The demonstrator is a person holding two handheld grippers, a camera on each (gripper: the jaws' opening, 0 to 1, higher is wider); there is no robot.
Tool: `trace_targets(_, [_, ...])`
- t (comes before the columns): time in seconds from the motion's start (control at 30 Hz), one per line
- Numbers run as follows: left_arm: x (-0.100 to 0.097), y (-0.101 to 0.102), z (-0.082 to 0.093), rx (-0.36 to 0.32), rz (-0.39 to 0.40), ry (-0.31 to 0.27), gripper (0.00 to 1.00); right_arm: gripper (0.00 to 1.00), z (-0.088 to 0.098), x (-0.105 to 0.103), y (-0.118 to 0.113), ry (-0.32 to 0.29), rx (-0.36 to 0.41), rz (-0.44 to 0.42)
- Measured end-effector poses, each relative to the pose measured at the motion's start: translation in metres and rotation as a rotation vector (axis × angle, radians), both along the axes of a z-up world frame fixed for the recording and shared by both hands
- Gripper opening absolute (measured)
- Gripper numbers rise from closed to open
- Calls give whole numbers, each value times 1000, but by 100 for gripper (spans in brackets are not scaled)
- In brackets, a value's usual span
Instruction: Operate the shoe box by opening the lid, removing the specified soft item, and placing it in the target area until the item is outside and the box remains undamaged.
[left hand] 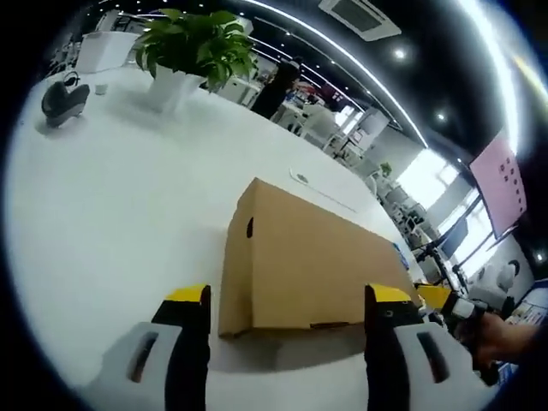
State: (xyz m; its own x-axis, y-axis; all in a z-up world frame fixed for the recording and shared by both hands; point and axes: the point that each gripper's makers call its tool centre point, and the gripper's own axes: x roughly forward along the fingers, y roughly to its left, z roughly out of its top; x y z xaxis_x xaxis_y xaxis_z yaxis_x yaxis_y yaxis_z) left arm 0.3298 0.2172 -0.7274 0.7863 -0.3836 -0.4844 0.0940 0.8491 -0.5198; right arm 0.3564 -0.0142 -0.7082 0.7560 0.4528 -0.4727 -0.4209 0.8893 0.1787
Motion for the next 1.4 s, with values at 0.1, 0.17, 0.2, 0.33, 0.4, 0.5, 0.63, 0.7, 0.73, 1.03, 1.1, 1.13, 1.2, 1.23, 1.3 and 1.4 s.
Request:
trace_targets(0.1, [-3, -2, 3, 69, -52, -31, 73, 70, 1, -4, 2, -2, -27, 37])
trace_targets(0.17, [-5, -3, 4, 103, -71, -41, 73, 71, 0, -6, 3, -9, -40, 56])
trace_targets(0.2, [-5, -2, 5, 128, -81, -53, 73, 71, 0, -7, 3, -13, -47, 64])
trace_targets(0.33, [-10, -2, 7, 237, -133, -99, 78, 68, -4, -12, 3, -19, -111, 104])
trace_targets(0.4, [-15, -4, 6, 244, -136, -94, 76, 66, -4, -13, 3, -20, -115, 109])
trace_targets(0.5, [-16, 0, 3, 301, -142, -93, 67, 66, -6, -15, 3, -20, -146, 132])
trace_targets(0.63, [-16, -2, 0, 333, -166, -90, 67, 66, -10, -19, 6, -32, -202, 181])
trace_targets(0.7, [-16, 2, -4, 370, -172, -89, 65, 66, -13, -19, 5, -21, -213, 180])
trace_targets(0.73, [-16, 2, -4, 372, -172, -87, 64, 66, -14, -19, 4, -17, -213, 176])
trace_targets(1.03, [-15, 2, -11, 382, -189, -69, 54, 59, -21, -18, -1, 10, -226, 156])
trace_targets(1.1, [-14, 1, -12, 383, -193, -70, 54, 57, -22, -18, -1, 11, -234, 158])
trace_targets(1.13, [-13, 0, -12, 390, -200, -69, 54, 56, -23, -18, -1, 13, -235, 158])
trace_targets(1.2, [-13, -1, -15, 417, -216, -67, 54, 55, -25, -19, -1, 15, -236, 160])
trace_targets(1.23, [-13, -1, -15, 413, -218, -64, 54, 55, -25, -19, 0, 17, -237, 157])
trace_targets(1.3, [-12, -1, -15, 409, -218, -66, 53, 54, -25, -19, 0, 19, -233, 150])
trace_targets(1.4, [-12, -5, -16, 406, -235, -62, 51, 53, -26, -20, 1, 19, -231, 150])
